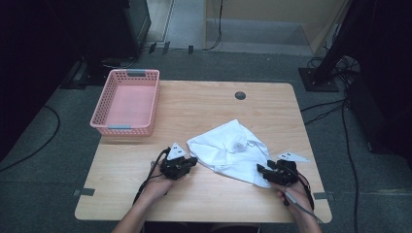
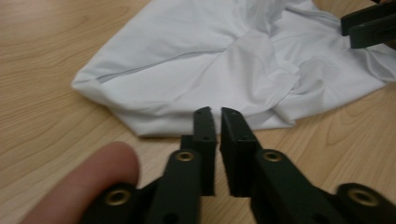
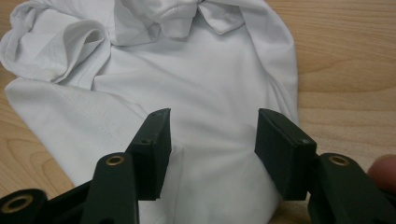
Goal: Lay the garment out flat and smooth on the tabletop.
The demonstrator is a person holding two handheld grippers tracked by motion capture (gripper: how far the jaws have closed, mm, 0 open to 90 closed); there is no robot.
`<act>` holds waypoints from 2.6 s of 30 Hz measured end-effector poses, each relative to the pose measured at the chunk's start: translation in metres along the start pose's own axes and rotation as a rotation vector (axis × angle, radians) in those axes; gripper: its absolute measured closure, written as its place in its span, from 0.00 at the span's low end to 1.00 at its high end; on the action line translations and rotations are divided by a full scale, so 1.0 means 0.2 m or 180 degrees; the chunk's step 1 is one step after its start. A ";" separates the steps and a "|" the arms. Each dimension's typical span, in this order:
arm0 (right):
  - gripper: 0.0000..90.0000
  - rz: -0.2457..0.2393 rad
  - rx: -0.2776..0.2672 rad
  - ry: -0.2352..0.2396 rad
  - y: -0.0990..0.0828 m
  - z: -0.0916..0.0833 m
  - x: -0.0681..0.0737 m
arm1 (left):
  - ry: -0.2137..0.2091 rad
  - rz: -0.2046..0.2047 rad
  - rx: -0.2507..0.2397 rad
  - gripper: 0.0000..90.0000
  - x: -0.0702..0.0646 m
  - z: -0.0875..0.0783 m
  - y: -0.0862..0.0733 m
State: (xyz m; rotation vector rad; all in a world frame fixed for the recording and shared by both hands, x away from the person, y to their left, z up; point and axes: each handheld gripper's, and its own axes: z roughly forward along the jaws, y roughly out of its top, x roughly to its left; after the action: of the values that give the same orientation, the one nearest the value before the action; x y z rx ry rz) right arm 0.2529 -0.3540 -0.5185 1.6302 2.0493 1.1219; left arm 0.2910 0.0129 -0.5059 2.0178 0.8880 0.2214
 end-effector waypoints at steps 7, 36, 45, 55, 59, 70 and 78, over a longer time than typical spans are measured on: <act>0.48 -0.0080 -0.0028 -0.0061 0.01 0.01 0.05 | 0.0140 0.0066 -0.0050 0.73 -0.19 0.16 0.09; 0.48 -0.0358 -0.0134 -0.0390 -0.04 0.02 0.05 | -0.0600 0.0343 0.0140 0.96 -0.11 -0.05 0.03; 0.45 -0.0231 -0.0059 -0.0343 -0.03 -0.01 0.01 | -0.1068 0.0768 0.0545 0.91 -0.01 -0.18 -0.14; 0.43 0.0129 -0.0301 -0.0277 0.02 -0.07 -0.02 | -0.0401 0.0499 0.0191 0.41 0.01 -0.13 -0.07; 0.40 -0.0054 -0.0145 -0.0410 0.01 0.00 0.03 | -0.0024 0.0604 0.0353 0.40 -0.03 -0.05 -0.10; 0.37 -0.0327 -0.0076 -0.0387 -0.05 0.01 0.06 | 0.0027 0.0686 0.0268 0.39 -0.04 -0.11 -0.20; 0.36 -0.0381 -0.0037 -0.0248 -0.08 -0.02 0.09 | -0.0197 0.0781 0.0508 0.40 -0.04 -0.19 -0.20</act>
State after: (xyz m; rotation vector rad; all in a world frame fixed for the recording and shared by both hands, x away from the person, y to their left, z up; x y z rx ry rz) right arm 0.2342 -0.3402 -0.5233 1.4995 2.0568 1.0120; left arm 0.2469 0.0466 -0.5148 2.2703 0.6351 0.2283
